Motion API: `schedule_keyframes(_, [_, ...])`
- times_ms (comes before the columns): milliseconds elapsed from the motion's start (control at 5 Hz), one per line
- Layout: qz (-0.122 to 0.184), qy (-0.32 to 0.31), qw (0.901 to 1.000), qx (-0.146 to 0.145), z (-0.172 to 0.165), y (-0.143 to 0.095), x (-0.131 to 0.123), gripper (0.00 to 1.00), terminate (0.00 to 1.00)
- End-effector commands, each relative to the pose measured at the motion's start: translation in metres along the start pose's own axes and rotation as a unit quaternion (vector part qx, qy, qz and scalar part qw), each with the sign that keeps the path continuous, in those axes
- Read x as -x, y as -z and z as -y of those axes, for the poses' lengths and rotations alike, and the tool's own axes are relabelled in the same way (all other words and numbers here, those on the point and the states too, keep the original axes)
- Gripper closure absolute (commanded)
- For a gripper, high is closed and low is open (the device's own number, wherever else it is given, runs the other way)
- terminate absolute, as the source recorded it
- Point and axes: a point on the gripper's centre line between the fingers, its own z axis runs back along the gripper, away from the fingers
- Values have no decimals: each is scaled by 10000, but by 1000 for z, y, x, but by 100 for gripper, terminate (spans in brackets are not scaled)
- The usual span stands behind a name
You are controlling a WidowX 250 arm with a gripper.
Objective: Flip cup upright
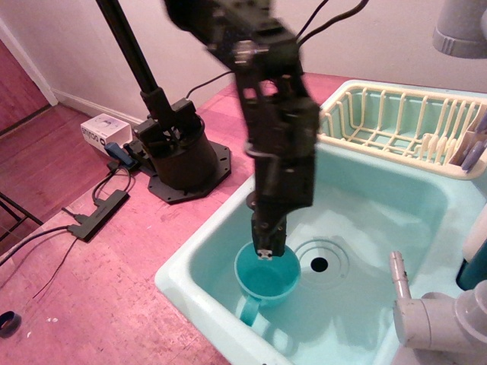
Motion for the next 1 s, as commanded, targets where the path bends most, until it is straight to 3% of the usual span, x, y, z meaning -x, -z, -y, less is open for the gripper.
schedule_keyframes(0, [1223,14,9918,371,-3,-16,-2,100,0])
schedule_keyframes(200, [1547,242,9873,268,-6,-18,-6,100,0])
schedule_keyframes(400, [1564,620,9857,8,-7,-34,-17,0,0])
schedule_keyframes(600, [1296,876,9874,-222,-5,-40,-27,0,0])
schedule_keyframes(800, [1066,1018,9889,-172,-3,-39,-33,0,100])
